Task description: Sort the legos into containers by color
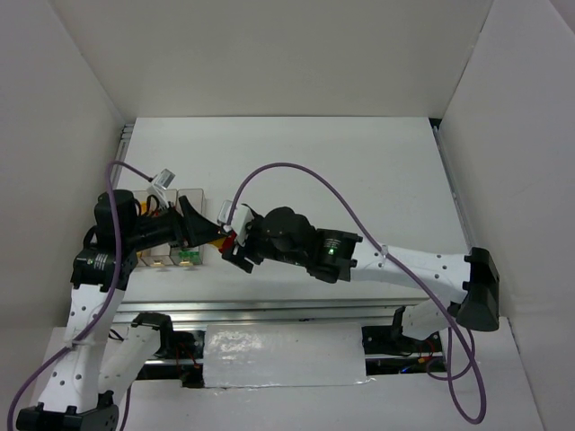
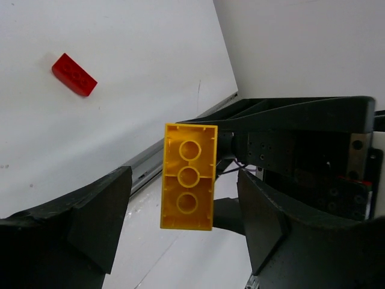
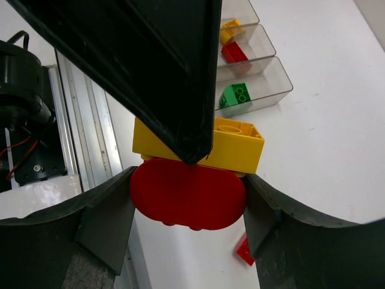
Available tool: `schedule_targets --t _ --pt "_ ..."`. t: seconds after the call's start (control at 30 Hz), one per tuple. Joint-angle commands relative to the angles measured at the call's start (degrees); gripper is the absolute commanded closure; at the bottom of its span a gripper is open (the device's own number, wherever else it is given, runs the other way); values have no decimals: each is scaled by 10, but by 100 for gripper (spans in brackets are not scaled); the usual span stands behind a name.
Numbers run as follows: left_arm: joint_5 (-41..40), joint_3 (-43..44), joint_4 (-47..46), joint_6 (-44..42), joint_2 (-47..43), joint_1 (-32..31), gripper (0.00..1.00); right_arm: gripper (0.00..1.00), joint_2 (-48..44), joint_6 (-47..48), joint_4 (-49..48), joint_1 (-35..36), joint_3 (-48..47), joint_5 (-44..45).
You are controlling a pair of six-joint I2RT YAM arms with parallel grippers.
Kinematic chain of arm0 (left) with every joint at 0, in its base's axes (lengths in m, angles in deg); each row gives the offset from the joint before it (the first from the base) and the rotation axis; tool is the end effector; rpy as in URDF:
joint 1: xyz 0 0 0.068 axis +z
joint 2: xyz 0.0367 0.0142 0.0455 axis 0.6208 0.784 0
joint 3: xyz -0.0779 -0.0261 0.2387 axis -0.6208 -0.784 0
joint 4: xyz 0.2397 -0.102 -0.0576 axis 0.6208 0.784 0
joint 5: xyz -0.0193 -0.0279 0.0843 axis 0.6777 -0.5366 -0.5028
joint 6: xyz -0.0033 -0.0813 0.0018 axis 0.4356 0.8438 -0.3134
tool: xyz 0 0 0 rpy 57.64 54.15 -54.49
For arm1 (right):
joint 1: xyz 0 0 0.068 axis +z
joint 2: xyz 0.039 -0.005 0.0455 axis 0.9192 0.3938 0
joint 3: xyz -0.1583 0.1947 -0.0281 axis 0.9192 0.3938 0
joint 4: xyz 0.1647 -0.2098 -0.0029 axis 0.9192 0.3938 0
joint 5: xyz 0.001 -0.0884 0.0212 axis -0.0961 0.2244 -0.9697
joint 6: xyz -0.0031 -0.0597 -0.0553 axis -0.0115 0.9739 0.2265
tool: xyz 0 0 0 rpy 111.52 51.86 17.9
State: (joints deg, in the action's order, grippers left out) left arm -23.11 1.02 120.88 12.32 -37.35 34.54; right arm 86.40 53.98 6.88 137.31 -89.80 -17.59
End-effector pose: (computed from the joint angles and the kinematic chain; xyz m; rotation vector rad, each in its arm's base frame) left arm 0.1822 -0.0627 0.3392 -0.0687 2.0550 -1.2563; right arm 0.1292 0.3487 0.3212 -1.2351 1.4768 0.6198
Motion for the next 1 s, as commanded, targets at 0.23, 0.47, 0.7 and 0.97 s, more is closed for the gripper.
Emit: schedule_targets --t 0.23,0.47,0.7,0.97 --pt "42 11 3 -27 3 -9 66 100 14 36 -18 15 -59 12" --pt "-2 49 38 -66 28 -9 100 100 28 34 -14 16 -50 11" --pt "-51 91 21 -106 75 15 100 100 -28 15 -63 15 54 40" --pt "-37 112 -2 -122 118 88 100 100 -120 -28 -128 -13 193 37"
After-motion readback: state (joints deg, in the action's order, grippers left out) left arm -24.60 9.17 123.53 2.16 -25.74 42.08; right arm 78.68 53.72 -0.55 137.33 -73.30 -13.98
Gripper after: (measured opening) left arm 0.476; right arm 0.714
